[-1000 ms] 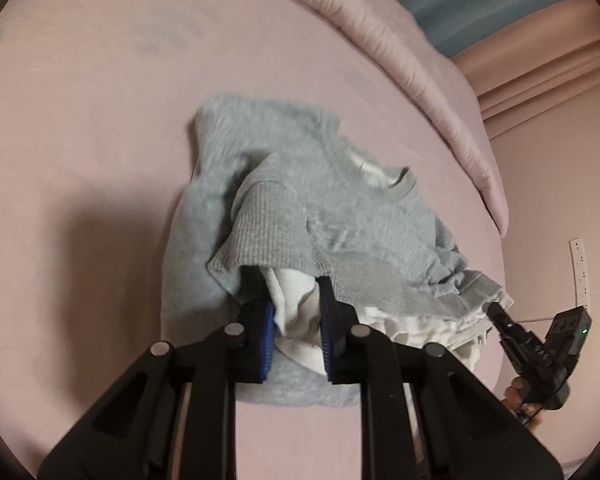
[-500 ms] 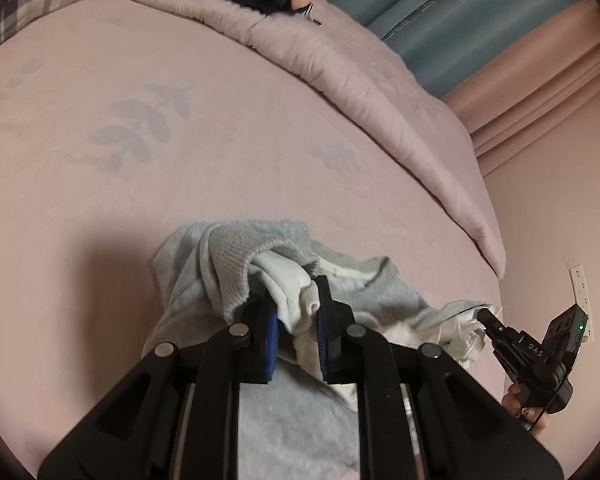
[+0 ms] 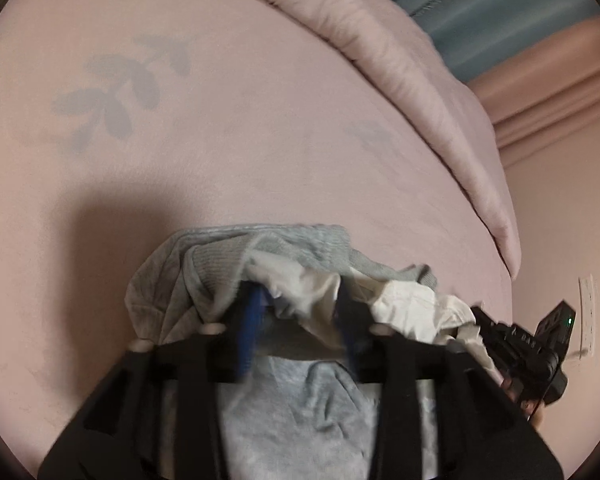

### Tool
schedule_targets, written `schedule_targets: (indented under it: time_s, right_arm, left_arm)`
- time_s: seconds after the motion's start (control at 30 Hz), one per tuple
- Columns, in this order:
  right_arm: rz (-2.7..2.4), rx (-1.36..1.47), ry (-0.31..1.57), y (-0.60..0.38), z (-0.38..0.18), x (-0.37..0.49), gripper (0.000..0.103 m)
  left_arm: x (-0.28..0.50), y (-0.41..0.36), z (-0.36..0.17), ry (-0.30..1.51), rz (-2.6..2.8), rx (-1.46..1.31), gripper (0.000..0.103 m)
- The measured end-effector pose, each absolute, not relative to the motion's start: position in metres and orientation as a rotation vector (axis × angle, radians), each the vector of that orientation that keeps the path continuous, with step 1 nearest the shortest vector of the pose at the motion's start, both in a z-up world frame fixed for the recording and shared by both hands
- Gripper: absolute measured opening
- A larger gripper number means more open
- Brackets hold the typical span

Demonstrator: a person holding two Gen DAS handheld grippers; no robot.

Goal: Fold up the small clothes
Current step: 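Lift the folded edge with both tools and fold it over the sweatshirt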

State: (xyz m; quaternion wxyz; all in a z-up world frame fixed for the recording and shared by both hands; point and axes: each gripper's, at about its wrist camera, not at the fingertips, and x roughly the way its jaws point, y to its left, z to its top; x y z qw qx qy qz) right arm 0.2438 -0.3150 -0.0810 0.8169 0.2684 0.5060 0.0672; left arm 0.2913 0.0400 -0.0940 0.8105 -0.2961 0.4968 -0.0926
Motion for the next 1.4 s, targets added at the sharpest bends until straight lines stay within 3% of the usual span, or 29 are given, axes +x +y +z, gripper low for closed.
schedule_targets:
  time_s: [0.03,0.07,0.13,0.2,0.27,0.57,0.63,0.67,0.7,0.73,0.77,0.8,0.97,1.33,1.4]
  right_arm:
    - [0.149,0.553,1.065,-0.317,-0.075,0.241,0.012]
    - [0.155,0.538,1.048,-0.320,-0.068,0.237,0.021]
    - [0.160,0.534,1.007,-0.330,-0.054,0.231,0.041]
    - [0.157,0.543,0.958,-0.342,-0.042,0.225,0.064]
    - [0.109,0.520,0.918,-0.352,-0.032,0.215,0.065]
    - [0.158,0.298,1.000,-0.330,-0.058,0.203,0.065]
    - [0.168,0.241,1.025,-0.316,-0.068,0.207,0.065]
    - [0.173,0.220,1.029,-0.310,-0.072,0.209,0.056]
    - [0.172,0.193,1.025,-0.304,-0.074,0.211,0.031]
    - [0.154,0.150,1.019,-0.298,-0.076,0.214,0.020]
    - [0.123,0.104,1.005,-0.294,-0.076,0.214,0.016]
    - [0.107,0.104,0.975,-0.295,-0.071,0.212,0.011]
    - [0.043,0.182,0.820,-0.315,-0.039,0.206,0.008]
    - [-0.020,0.212,0.983,-0.318,-0.102,0.234,0.008]
    - [-0.021,0.223,0.992,-0.319,-0.103,0.236,0.011]
  left_arm:
    - [0.287,0.040,-0.089,1.045,-0.204,-0.622,0.062]
    - [0.278,0.042,-0.080,1.016,-0.207,-0.602,0.070]
    - [0.266,0.046,-0.068,0.976,-0.216,-0.567,0.078]
    - [0.256,0.053,-0.063,0.953,-0.180,-0.532,0.091]
    - [0.248,0.058,-0.063,0.947,-0.135,-0.473,0.092]
    - [0.238,0.056,-0.117,1.091,-0.110,-0.401,0.089]
    - [0.238,0.056,-0.129,1.114,-0.085,-0.401,0.069]
    - [0.237,0.055,-0.132,1.111,-0.060,-0.385,0.049]
    - [0.236,0.054,-0.131,1.099,-0.056,-0.373,0.037]
    - [0.235,0.055,-0.131,1.089,-0.075,-0.379,0.032]
    - [0.233,0.057,-0.129,1.082,-0.087,-0.404,0.026]
    - [0.233,0.059,-0.128,1.077,-0.078,-0.412,0.025]
    - [0.233,0.063,-0.130,1.073,-0.067,-0.435,0.024]
    - [0.232,0.061,-0.132,1.087,-0.047,-0.427,0.032]
    - [0.228,0.062,-0.129,1.094,-0.038,-0.435,0.041]
